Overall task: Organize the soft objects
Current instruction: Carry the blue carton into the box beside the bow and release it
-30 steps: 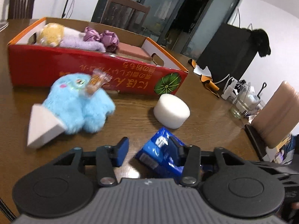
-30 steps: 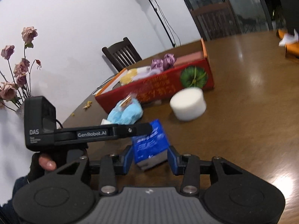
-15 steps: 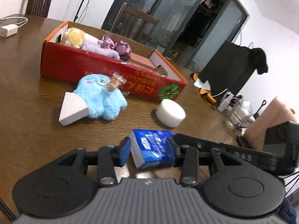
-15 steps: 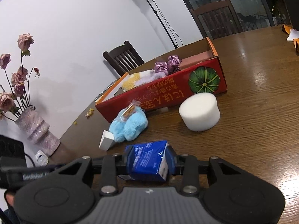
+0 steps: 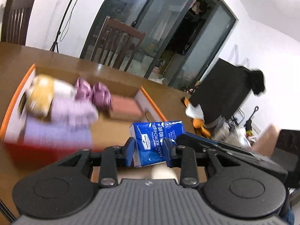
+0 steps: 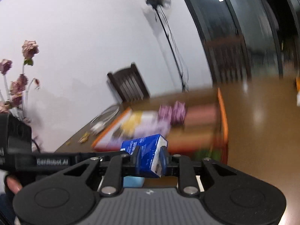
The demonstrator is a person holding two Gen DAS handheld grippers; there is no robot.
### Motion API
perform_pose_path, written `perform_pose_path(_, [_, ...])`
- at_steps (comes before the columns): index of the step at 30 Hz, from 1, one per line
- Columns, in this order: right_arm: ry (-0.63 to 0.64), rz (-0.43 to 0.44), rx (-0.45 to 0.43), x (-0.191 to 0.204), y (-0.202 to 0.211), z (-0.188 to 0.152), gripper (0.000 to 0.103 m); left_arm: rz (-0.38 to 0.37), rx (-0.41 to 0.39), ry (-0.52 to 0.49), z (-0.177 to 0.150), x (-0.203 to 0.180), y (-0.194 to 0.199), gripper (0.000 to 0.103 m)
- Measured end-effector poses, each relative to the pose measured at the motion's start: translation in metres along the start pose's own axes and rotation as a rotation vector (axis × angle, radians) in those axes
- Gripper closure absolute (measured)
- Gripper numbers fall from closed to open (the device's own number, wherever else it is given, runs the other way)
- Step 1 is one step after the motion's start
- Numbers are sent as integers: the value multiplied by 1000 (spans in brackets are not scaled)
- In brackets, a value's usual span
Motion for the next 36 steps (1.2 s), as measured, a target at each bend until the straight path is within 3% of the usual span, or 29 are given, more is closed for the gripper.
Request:
perform_pose_path(5, [27, -54, 92, -31, -82, 48, 82, 48, 134, 89, 59, 39, -79, 71])
perform_pose_path(10, [71, -52, 251, -40, -166, 58, 82, 161, 233, 108, 70, 79, -128, 72])
perform_pose_path(13, [112, -57, 316, -39, -199, 55, 82, 181, 194, 101, 70, 88, -122, 73])
perform_pose_path(17, [44, 38, 405, -48, -219, 48, 82, 230, 111, 64, 60, 89, -111, 67])
perform_pose_path(19, [-40, 88, 429, -60, -226, 44, 81, 240, 88, 60, 58, 86, -105, 60])
perform_pose_path(23, [-241, 200, 480, -90, -243, 39, 81, 239, 76, 73, 58, 89, -102, 59])
perform_pose_path(30, [-203, 193, 566, -78, -264, 34, 79, 288, 75, 86, 60, 91, -100, 58])
perform_pose_path(36, [-176, 125, 573, -73, -268, 35, 65, 301, 106, 17, 60, 80, -98, 53])
Point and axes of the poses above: each gripper's, at about its wrist camera, not at the fingertips, and y roughly against the way its jaws point, x to its left, z to its top, the point moved 1 cm from there along -y, roughly the way its jaws point, and after that the axes turned 8 degrees about y, right-handed, at the moved point
